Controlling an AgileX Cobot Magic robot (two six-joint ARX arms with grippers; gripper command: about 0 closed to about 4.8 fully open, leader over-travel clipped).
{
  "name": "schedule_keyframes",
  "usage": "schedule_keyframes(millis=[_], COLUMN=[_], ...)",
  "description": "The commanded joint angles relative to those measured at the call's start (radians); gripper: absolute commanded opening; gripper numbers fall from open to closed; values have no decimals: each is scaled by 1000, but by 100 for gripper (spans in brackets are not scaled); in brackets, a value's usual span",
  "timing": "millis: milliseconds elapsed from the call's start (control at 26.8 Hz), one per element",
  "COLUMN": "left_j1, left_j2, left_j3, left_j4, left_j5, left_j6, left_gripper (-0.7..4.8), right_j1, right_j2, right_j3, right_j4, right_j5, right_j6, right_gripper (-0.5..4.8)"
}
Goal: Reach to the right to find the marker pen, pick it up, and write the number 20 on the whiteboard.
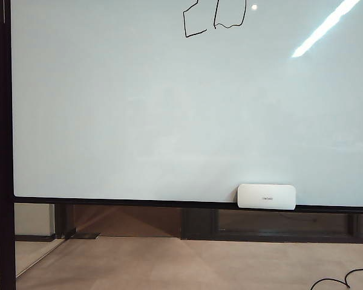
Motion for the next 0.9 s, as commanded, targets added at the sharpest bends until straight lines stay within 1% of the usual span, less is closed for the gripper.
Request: schedule_keyframes(millis=[37, 261, 597, 747, 896], left_j1=[-16, -19, -18, -18, -18], left_j2=[0, 0, 0, -1, -1], left_j3=[-9, -48, -64, -64, -64], left_j4=[27, 32, 29, -25, -34], left_j5=[-4, -1, -10, -3, -3], left_j6=[5, 2, -4, -3, -3], left_gripper=[-5, -4, -4, -4, -4], right_j1=[1, 1, 2, 2, 2], right_j2=[0, 0, 0, 0, 0], right_j3=[4, -24, -24, -24, -24], right_j4=[11, 9, -8, -8, -8], right_j5=[20, 20, 20, 20, 20], right_j6=[3, -4, -4, -4, -5], right_gripper=[-1, -1, 0, 0, 0])
